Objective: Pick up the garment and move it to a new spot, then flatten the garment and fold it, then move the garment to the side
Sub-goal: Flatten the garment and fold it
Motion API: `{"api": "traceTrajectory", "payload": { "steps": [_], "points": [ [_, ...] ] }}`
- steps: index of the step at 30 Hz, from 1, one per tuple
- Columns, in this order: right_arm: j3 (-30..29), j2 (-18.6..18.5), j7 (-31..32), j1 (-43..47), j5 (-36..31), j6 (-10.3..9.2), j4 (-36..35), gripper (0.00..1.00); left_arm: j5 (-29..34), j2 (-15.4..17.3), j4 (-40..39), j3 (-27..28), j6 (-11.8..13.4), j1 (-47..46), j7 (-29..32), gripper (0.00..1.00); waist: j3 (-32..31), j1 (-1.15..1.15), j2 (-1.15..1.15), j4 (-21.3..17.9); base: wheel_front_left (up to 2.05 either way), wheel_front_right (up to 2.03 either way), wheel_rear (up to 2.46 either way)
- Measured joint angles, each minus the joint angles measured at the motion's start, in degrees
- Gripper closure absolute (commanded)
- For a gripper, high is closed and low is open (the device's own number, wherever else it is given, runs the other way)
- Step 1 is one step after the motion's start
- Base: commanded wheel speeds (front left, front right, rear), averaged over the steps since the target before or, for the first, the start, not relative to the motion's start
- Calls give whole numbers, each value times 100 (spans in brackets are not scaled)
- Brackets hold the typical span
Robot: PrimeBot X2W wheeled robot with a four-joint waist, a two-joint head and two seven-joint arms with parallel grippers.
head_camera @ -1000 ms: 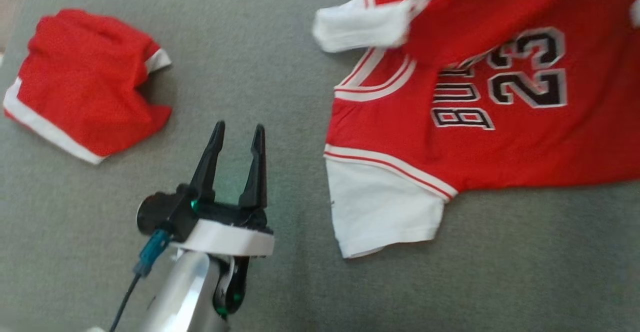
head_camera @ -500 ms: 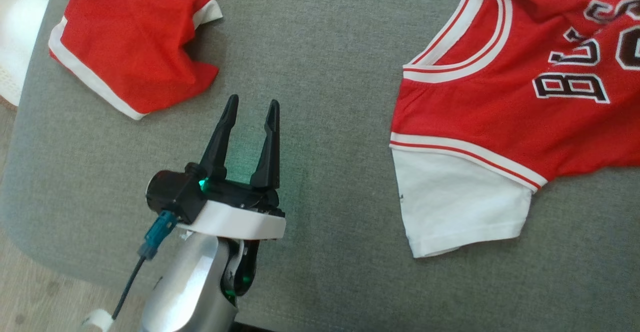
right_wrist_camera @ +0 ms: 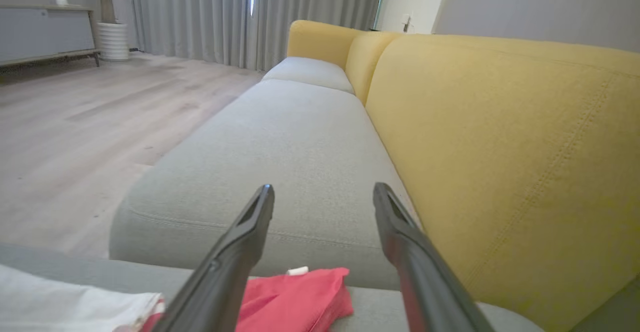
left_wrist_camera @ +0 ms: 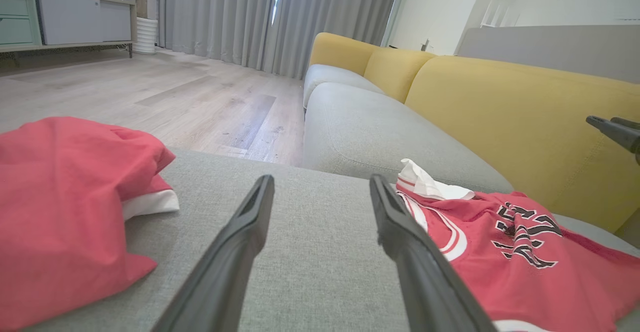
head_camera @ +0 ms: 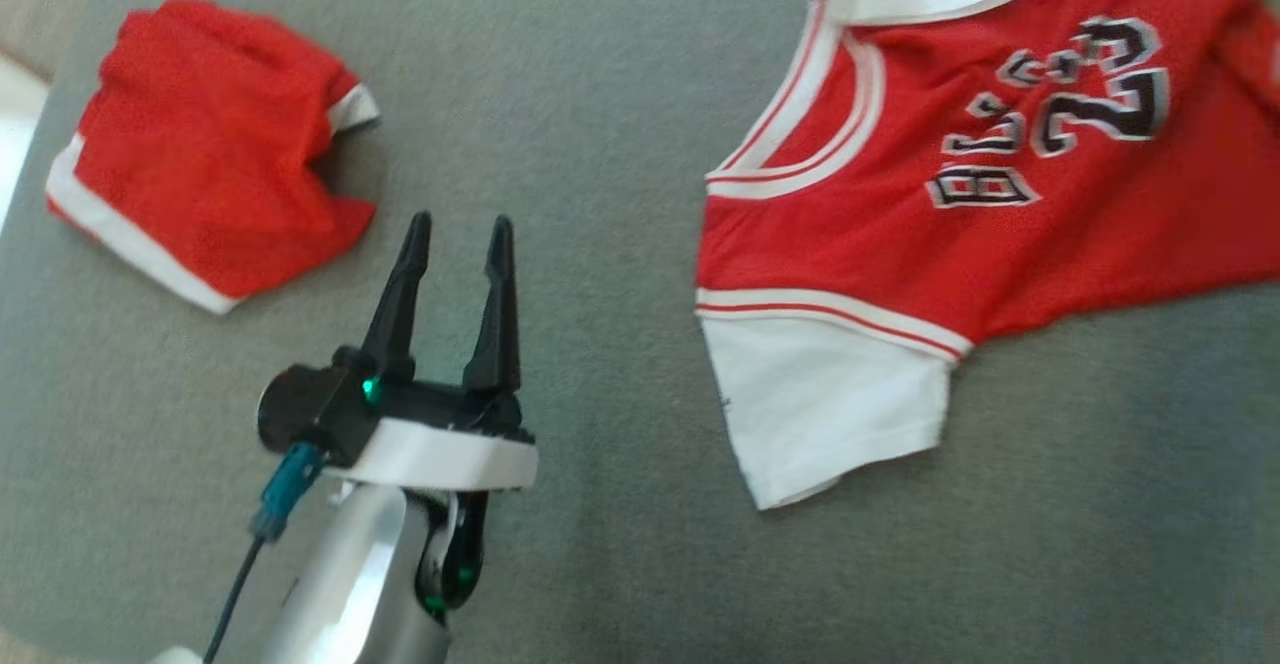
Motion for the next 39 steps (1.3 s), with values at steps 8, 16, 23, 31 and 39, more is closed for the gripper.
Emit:
{"api": "traceTrajectory", "payload": {
  "steps": [8, 16, 23, 31, 39],
  "points": [
    [1003, 905, -198, 1346, 1480, 0, -993, 0, 100, 4, 21, 315, -45, 493, 0, 0, -707, -1, 0, -612, 0, 0, 0],
    [1438, 1401, -199, 3594, 2549, 0, -2893, 0, 99, 8, 19, 475, -51, 759, 0, 0, -1246, -1, 0, -1162, 0, 0, 0],
    [1392, 1615, -198, 5207, 2718, 0, -3778, 0, 92, 8, 250, 448, -100, 834, 0, 0, -1444, 0, 0, -1394, 0, 0, 0],
    [1545, 1680, -197, 5477, 2921, 0, -4188, 0, 89, 8, 457, 444, -102, 794, 0, 0, -1281, 1, 0, -1546, 0, 0, 0],
    [1614, 1680, -168, 5352, 2929, 0, -4408, 0, 278, 7, 1191, 244, -138, 247, 41, 0, -964, 1, 0, -1707, 0, 0, 0]
  ]
}}
